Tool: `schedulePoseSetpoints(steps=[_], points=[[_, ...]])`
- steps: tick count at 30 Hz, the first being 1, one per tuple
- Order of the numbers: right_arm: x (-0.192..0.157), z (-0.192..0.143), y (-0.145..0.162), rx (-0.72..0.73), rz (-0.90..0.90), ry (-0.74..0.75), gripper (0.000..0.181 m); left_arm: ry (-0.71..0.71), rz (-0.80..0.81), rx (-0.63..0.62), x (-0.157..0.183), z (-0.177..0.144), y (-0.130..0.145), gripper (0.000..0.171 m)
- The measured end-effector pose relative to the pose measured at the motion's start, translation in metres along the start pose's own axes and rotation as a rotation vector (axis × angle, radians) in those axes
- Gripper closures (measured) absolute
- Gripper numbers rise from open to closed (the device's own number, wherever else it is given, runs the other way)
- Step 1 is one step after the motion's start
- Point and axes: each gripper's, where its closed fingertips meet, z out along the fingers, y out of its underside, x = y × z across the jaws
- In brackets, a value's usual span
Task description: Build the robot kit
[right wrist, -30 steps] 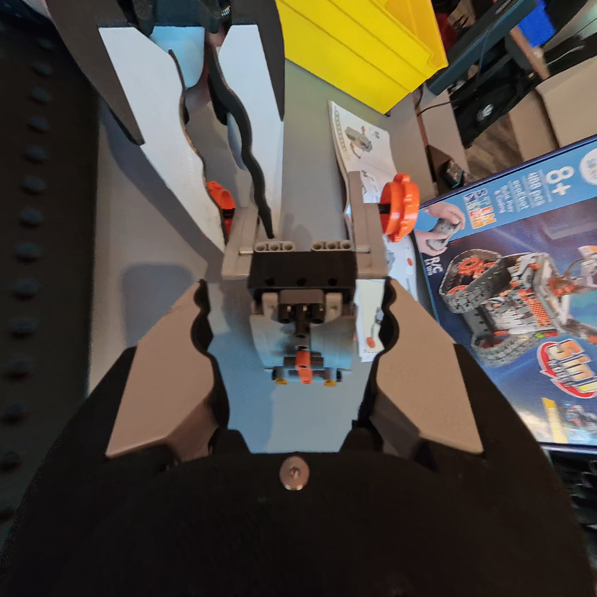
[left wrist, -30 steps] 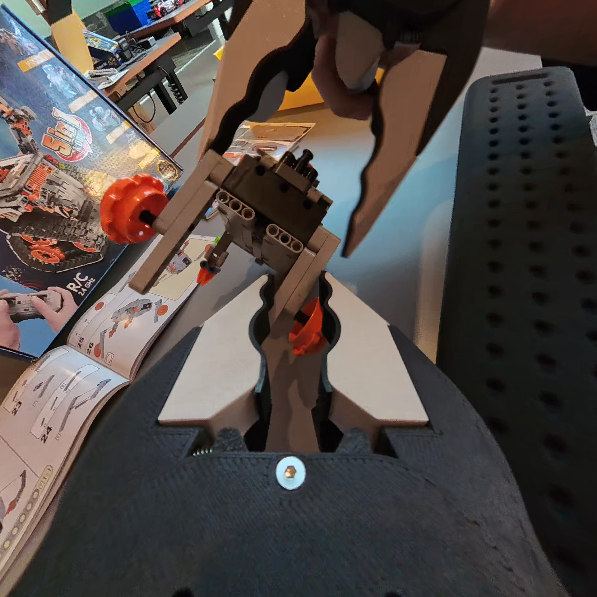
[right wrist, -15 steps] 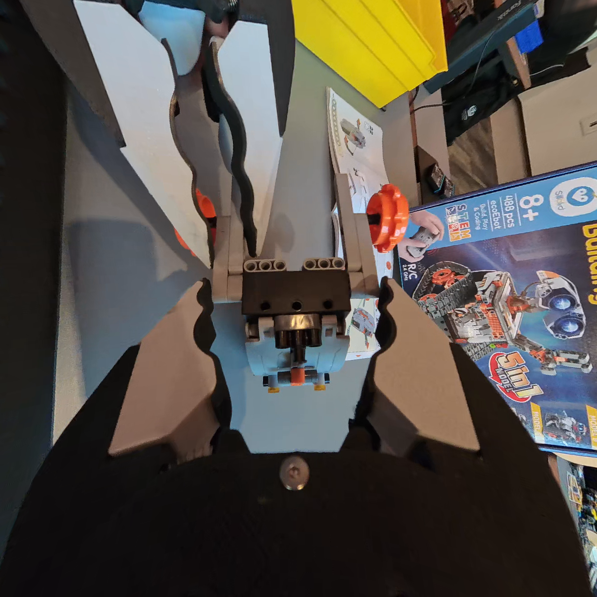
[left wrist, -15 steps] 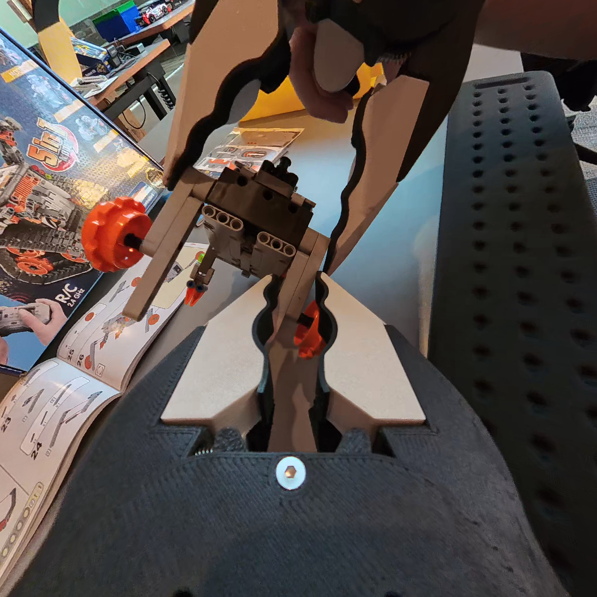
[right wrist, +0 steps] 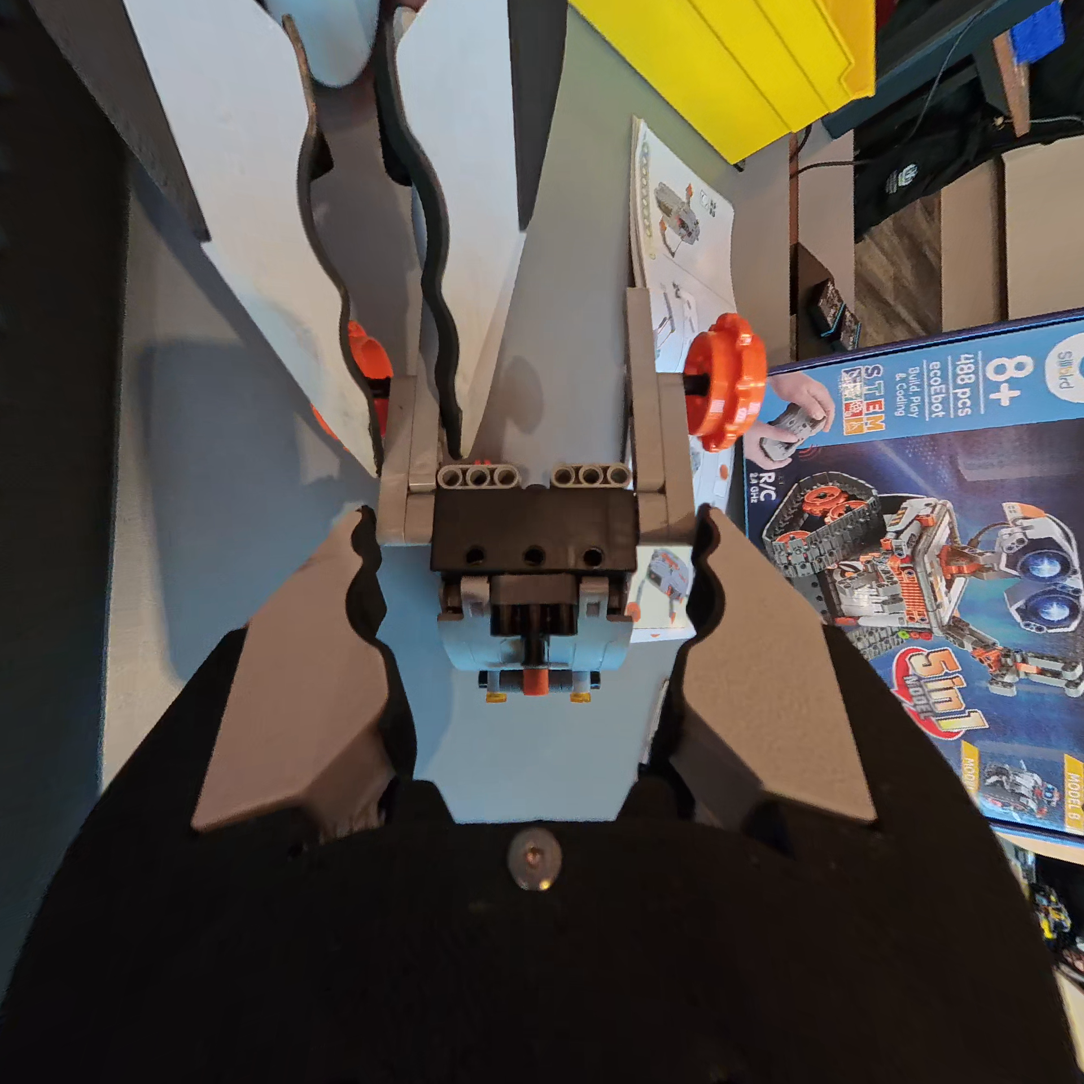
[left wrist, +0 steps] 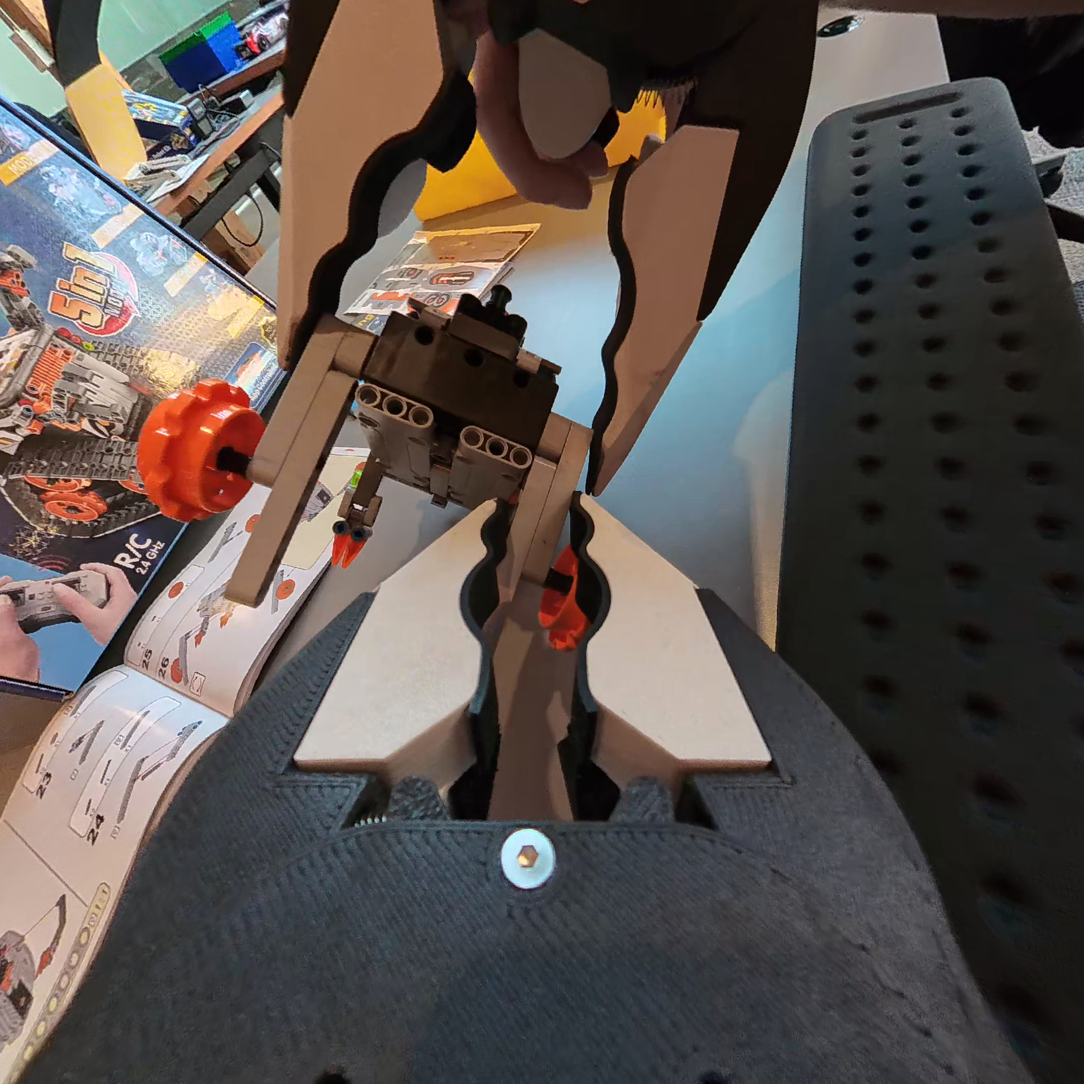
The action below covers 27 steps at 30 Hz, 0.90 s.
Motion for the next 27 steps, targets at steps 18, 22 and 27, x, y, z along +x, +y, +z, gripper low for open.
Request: schedulePoseSetpoints(steps=[18, 22, 27], points=[[-0.0049, 0.0033, 0.0056, -0.091, 0.001, 0.014, 0.075, 0.012, 0.036, -0.011, 0.0056, 0.0016, 0.0000, 0.153], [-0.0056, 0.0031, 0.0059, -0.088, 0.005, 0.015, 0.076, 0.016, 0.036, -0.012, 0.0066, 0.0022, 0.0002, 0.153], [-0.0069, 0.0031, 0.0063, -0.085, 0.003, 0.021, 0.076, 0.024, 0.038, -0.017, 0.0083, 0.0030, 0.0009, 0.153]])
